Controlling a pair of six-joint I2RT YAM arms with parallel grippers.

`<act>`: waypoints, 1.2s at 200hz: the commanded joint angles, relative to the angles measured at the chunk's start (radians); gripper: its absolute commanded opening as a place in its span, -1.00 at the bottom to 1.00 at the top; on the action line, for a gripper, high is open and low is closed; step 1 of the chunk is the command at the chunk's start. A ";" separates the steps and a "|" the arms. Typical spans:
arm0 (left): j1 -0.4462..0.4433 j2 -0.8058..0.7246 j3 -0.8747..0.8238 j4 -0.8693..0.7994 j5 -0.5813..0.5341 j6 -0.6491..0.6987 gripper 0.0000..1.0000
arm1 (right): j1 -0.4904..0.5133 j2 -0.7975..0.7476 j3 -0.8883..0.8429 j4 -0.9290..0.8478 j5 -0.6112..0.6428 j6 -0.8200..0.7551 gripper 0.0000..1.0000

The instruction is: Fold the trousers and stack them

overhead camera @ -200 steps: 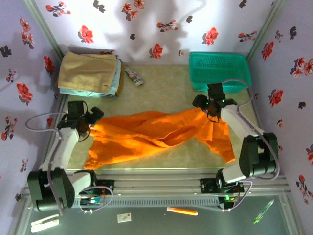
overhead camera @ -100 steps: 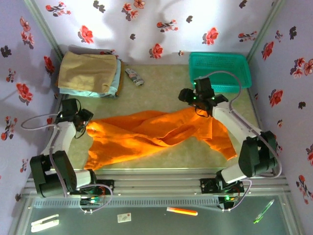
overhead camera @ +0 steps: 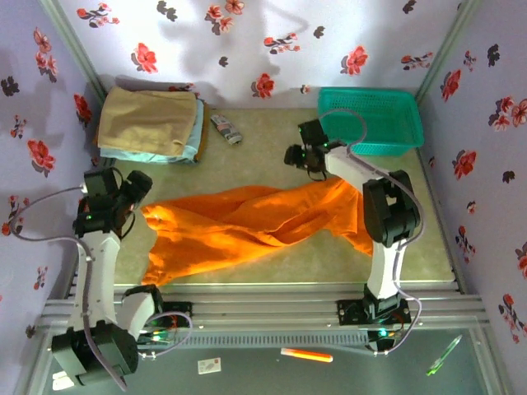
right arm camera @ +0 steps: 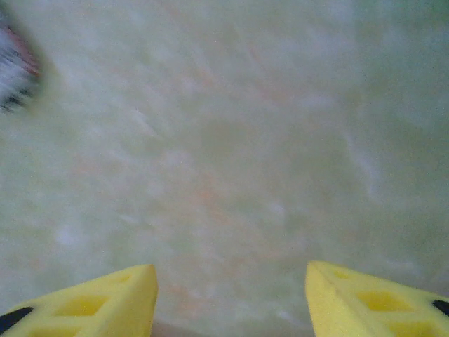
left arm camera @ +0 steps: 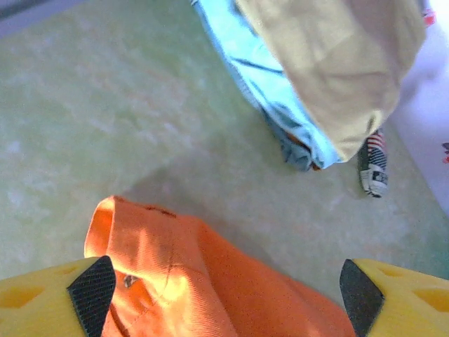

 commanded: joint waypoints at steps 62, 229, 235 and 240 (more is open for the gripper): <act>-0.054 0.349 0.028 0.201 0.025 -0.018 0.59 | 0.074 -0.327 -0.549 0.076 -0.074 0.083 -0.25; -0.103 0.353 -0.290 0.289 0.004 -0.022 -0.85 | 0.185 -0.120 -0.124 -0.182 -0.223 -0.200 0.58; -0.103 0.344 -0.302 0.293 0.006 -0.024 -0.96 | 0.202 -0.101 -0.118 -0.191 -0.233 -0.215 0.58; -0.103 0.338 -0.311 0.297 0.007 -0.026 -1.00 | 0.212 -0.087 -0.114 -0.197 -0.235 -0.224 0.58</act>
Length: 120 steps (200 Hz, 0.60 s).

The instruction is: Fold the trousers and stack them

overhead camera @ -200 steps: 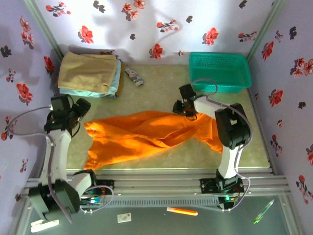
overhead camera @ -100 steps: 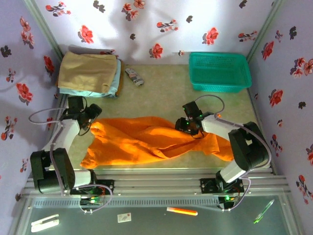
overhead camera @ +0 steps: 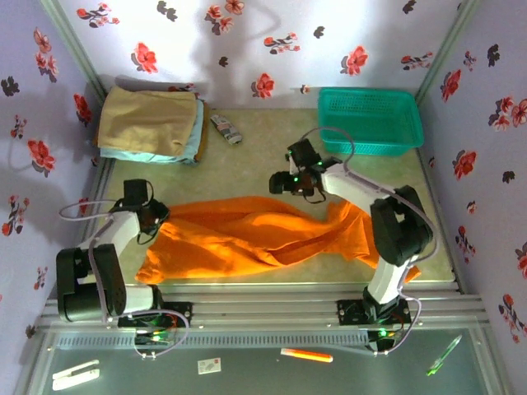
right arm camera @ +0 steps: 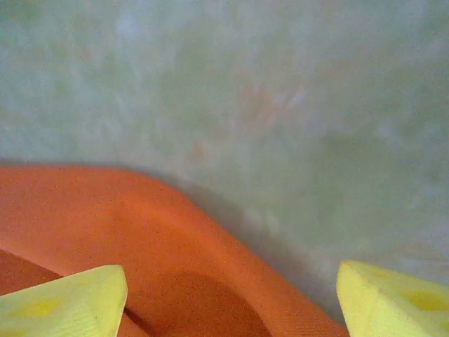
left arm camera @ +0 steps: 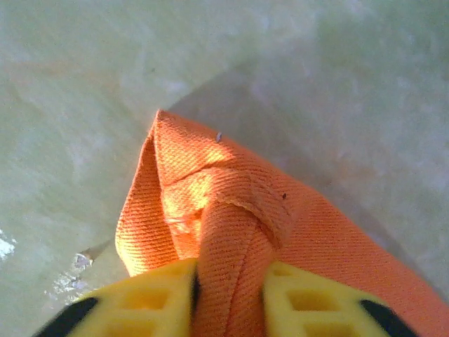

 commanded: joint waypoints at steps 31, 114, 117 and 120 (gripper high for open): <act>-0.004 -0.080 -0.057 -0.007 -0.007 -0.008 -1.00 | 0.088 0.105 0.011 -0.087 -0.108 -0.108 0.54; -0.004 -0.176 0.003 -0.068 0.028 0.005 -1.00 | 0.065 0.094 0.056 -0.099 0.064 -0.076 -1.00; -0.004 -0.179 0.007 -0.069 0.030 0.004 -1.00 | 0.063 0.090 0.063 -0.099 0.077 -0.075 -1.00; -0.004 -0.181 0.011 -0.070 0.031 0.002 -1.00 | 0.062 0.086 0.069 -0.099 0.086 -0.074 -1.00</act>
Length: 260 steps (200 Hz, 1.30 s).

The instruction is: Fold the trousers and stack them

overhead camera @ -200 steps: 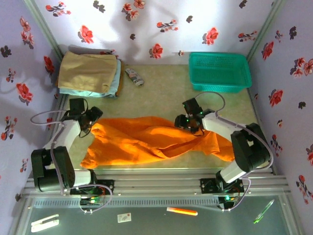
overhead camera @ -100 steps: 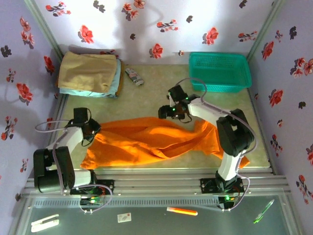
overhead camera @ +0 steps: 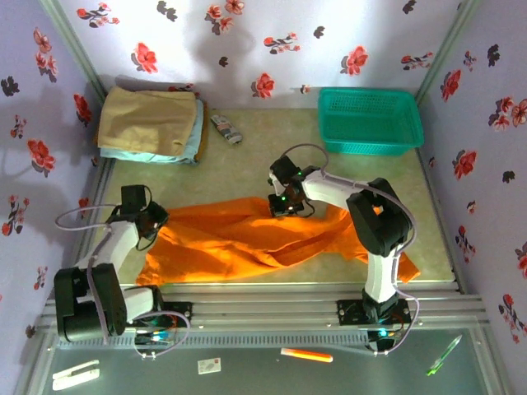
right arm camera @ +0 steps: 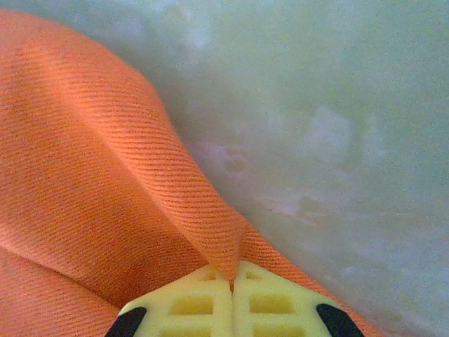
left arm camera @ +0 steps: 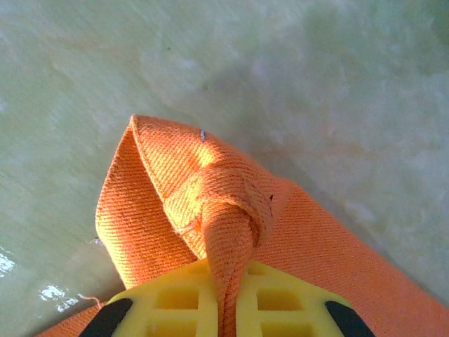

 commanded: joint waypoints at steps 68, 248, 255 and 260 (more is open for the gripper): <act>-0.038 0.071 0.340 -0.039 0.082 0.020 -1.00 | -0.135 -0.049 0.337 -0.051 0.226 0.030 -1.00; -0.071 -0.809 -0.070 -0.173 -0.138 -0.109 0.99 | 0.465 -0.688 -0.636 0.307 0.403 0.258 0.16; -0.070 -0.866 -0.040 -0.230 -0.169 -0.118 0.99 | 0.471 -0.721 -0.652 0.281 0.427 0.262 0.16; -0.069 -0.900 -0.027 -0.243 -0.173 -0.116 0.99 | 0.472 -0.748 -0.662 0.269 0.444 0.254 0.17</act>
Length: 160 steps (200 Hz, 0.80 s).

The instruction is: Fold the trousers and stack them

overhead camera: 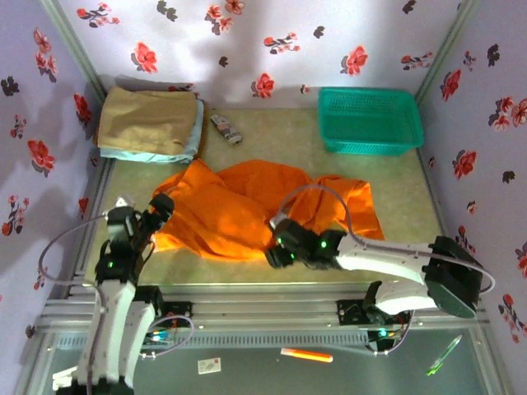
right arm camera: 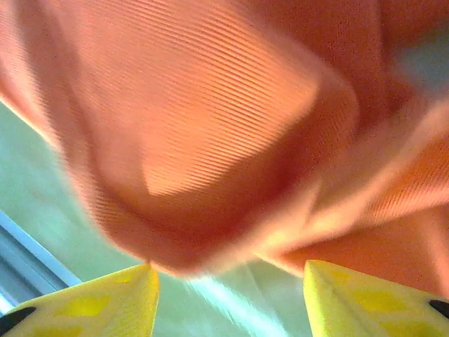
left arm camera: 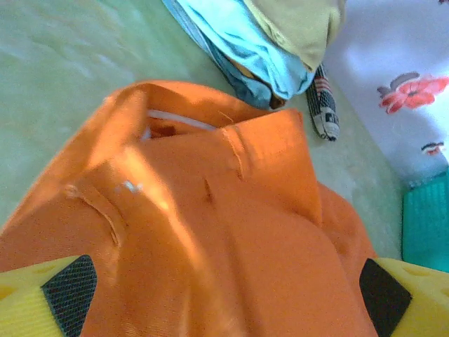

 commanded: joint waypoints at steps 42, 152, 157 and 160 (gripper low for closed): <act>0.010 -0.025 0.186 -0.225 -0.073 0.001 0.87 | -0.052 -0.172 0.119 -0.042 0.228 -0.033 0.38; 0.093 0.447 0.326 -0.166 -0.021 0.093 0.50 | -0.176 0.776 1.038 -0.146 0.018 -0.339 0.27; 0.089 0.494 0.334 -0.140 -0.008 0.094 0.39 | -0.183 0.778 1.032 -0.145 0.018 -0.331 0.27; 0.082 0.524 0.342 -0.127 -0.001 0.095 0.31 | -0.188 0.777 1.026 -0.143 0.018 -0.325 0.27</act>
